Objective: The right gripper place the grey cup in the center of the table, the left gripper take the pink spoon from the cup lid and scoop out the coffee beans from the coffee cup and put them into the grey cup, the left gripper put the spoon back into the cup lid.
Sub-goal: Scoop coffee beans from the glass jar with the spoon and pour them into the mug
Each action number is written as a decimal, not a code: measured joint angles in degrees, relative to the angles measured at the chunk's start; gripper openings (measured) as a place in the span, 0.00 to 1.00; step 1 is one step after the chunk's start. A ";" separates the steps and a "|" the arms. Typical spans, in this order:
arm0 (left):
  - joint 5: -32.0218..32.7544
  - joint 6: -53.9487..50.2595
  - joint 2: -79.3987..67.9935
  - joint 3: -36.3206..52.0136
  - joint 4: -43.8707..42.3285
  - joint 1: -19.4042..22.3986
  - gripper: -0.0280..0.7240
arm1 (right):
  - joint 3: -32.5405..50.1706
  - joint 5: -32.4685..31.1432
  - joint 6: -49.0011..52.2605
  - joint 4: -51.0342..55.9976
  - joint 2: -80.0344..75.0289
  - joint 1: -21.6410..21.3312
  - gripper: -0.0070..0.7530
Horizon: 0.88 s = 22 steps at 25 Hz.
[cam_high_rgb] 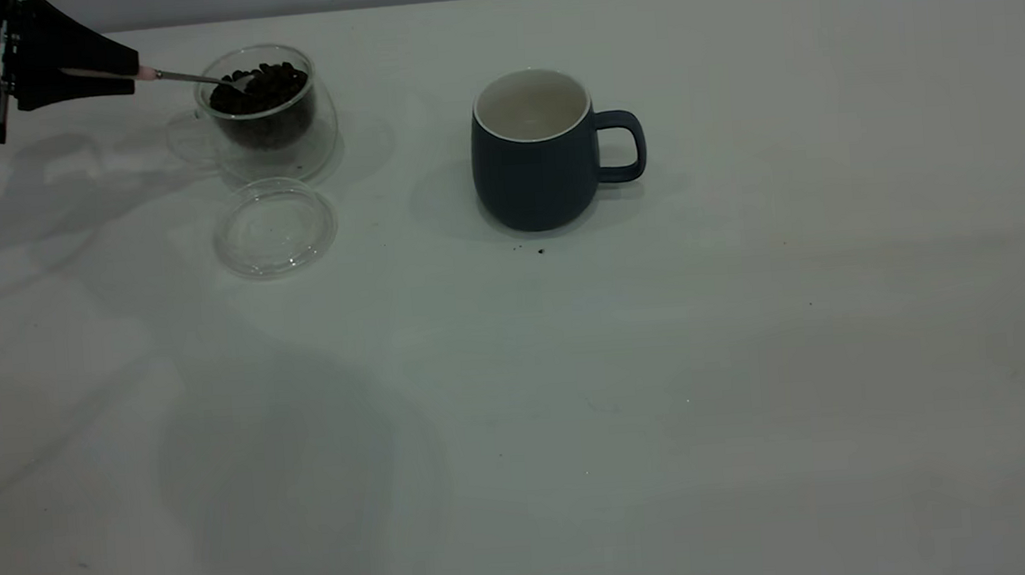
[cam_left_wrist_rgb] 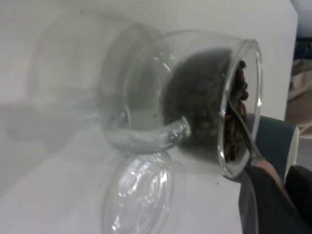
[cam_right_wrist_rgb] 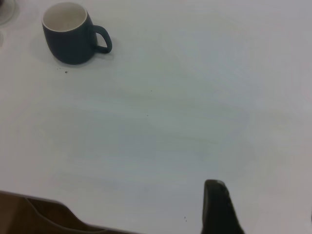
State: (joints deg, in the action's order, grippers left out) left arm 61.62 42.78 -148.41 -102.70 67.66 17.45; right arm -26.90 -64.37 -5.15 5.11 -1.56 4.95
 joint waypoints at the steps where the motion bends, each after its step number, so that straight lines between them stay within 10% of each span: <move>1: 0.34 -0.32 0.00 0.00 0.00 0.00 0.19 | 0.00 0.00 0.00 0.00 0.00 0.00 0.64; 22: 4.56 -1.18 0.00 0.00 1.11 2.97 0.19 | 0.00 -0.03 0.00 0.00 0.00 0.00 0.64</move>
State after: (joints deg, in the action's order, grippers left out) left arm 66.19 41.60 -148.41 -102.70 68.77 20.42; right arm -26.90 -64.40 -5.15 5.11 -1.56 4.95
